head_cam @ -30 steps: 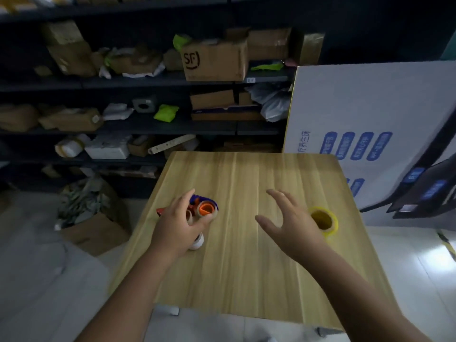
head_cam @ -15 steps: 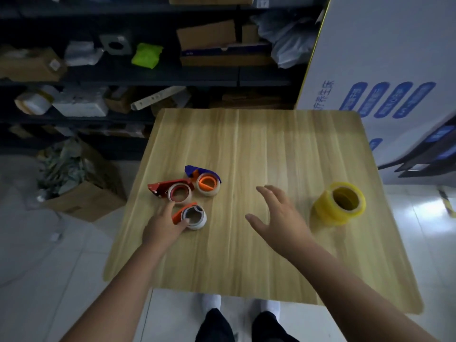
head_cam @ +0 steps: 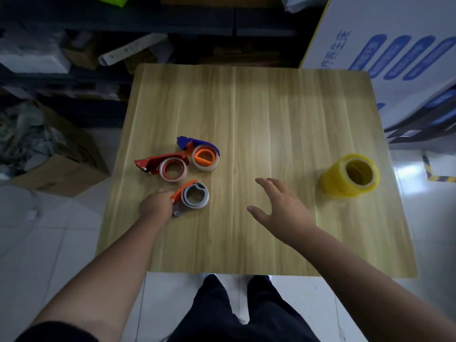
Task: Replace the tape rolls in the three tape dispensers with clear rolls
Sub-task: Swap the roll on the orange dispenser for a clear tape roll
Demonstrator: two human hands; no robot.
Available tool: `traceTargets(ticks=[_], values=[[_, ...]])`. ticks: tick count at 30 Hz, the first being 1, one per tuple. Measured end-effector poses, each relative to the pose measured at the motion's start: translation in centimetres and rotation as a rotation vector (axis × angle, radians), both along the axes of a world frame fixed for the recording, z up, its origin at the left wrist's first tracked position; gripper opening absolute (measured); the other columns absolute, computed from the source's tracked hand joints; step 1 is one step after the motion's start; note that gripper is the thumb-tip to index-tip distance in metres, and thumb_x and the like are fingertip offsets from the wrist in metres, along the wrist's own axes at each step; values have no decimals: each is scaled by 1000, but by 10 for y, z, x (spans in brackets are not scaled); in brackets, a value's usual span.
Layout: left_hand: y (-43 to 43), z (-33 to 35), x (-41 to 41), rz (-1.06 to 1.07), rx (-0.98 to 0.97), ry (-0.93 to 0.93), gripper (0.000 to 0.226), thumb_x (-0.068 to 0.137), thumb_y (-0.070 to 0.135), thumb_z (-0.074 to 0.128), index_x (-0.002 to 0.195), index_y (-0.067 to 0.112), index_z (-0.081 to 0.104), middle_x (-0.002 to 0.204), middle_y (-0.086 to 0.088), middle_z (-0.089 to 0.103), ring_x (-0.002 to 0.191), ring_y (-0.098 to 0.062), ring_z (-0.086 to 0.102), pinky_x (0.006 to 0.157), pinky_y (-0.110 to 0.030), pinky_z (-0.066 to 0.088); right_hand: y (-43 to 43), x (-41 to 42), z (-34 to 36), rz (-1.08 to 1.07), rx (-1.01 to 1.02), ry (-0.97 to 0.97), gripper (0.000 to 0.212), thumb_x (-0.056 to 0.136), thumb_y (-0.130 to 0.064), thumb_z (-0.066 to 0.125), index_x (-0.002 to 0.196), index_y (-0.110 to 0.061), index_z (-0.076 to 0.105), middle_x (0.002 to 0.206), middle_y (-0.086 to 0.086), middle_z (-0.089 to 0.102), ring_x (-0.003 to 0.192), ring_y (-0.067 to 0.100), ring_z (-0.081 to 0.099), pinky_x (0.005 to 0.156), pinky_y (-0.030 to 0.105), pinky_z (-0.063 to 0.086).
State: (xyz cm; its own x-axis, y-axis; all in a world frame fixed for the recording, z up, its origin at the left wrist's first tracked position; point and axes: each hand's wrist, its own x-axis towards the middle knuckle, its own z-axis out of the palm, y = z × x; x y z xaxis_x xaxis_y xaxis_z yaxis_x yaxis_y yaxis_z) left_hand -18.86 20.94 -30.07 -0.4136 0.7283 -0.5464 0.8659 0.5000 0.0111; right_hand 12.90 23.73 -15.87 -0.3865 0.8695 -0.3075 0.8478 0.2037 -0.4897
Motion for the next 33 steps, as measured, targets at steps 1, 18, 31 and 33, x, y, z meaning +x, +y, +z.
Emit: traceTargets(ticks=[1,18,31,33], values=[[0,-1,3,-46,7,4,21,93,30,50,109,28,63,115,-6,60,103,-30,60,78,-34,45,1,1,-2,-3,-3,0,71,91,-55,58,152,-29,30,153,-6,35,133,17,43,99,33,45],[42,-14,143,-459,179,-136,28,99,26,41,119,26,60,106,-6,54,99,-27,53,72,-35,41,4,39,-102,-155,-181,-129,71,90,-55,59,150,-27,31,152,-4,37,123,20,52,81,32,48],[44,-24,158,-259,294,-233,29,100,29,41,120,20,59,110,-4,56,89,-25,58,69,-35,47,-5,28,-155,-351,-201,-192,70,82,-58,65,135,-23,36,126,-1,55,102,24,60,65,34,47],[41,-24,155,-110,310,-281,30,100,29,42,123,17,58,114,-5,56,89,-25,60,71,-36,47,-6,24,-158,-377,-200,-202,71,81,-61,65,133,-22,36,124,-2,54,100,24,61,61,32,42]])
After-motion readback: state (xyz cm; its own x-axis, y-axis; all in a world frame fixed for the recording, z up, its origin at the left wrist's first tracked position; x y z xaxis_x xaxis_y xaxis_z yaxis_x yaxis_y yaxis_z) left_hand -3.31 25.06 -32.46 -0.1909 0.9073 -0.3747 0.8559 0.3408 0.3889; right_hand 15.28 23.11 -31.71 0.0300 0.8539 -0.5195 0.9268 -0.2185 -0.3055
